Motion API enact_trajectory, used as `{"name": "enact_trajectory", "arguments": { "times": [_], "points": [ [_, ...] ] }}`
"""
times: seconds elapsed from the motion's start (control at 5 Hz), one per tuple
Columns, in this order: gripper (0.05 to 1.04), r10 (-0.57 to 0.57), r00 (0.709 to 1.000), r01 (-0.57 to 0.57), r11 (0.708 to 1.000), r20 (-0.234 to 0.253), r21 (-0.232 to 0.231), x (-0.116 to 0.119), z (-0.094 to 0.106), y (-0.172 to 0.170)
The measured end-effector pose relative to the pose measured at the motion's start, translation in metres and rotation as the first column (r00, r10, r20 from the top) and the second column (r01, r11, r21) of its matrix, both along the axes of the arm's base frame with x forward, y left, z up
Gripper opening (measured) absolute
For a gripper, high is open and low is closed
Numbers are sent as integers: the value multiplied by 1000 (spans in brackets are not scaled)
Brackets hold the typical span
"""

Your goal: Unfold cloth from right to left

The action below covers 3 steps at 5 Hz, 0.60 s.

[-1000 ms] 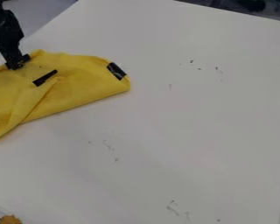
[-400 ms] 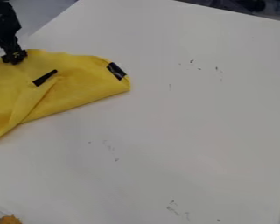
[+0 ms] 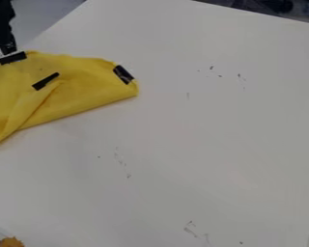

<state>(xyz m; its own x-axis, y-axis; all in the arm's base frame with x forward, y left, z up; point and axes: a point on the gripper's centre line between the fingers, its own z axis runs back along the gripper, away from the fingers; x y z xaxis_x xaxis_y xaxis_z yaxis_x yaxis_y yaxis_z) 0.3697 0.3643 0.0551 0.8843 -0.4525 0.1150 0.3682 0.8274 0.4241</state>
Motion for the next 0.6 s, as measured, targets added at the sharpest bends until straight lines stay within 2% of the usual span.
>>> {"name": "enact_trajectory", "arguments": {
  "times": [0.2, 0.4, 0.6],
  "points": [
    [1001, 25, 992, -44, 988, -125, -151, -6, 9, -8],
    [1001, 66, 975, -124, 954, -214, -272, -13, 29, -22],
    [1001, 90, 962, -171, 935, -259, -310, -21, 14, -39]
  ]
}}
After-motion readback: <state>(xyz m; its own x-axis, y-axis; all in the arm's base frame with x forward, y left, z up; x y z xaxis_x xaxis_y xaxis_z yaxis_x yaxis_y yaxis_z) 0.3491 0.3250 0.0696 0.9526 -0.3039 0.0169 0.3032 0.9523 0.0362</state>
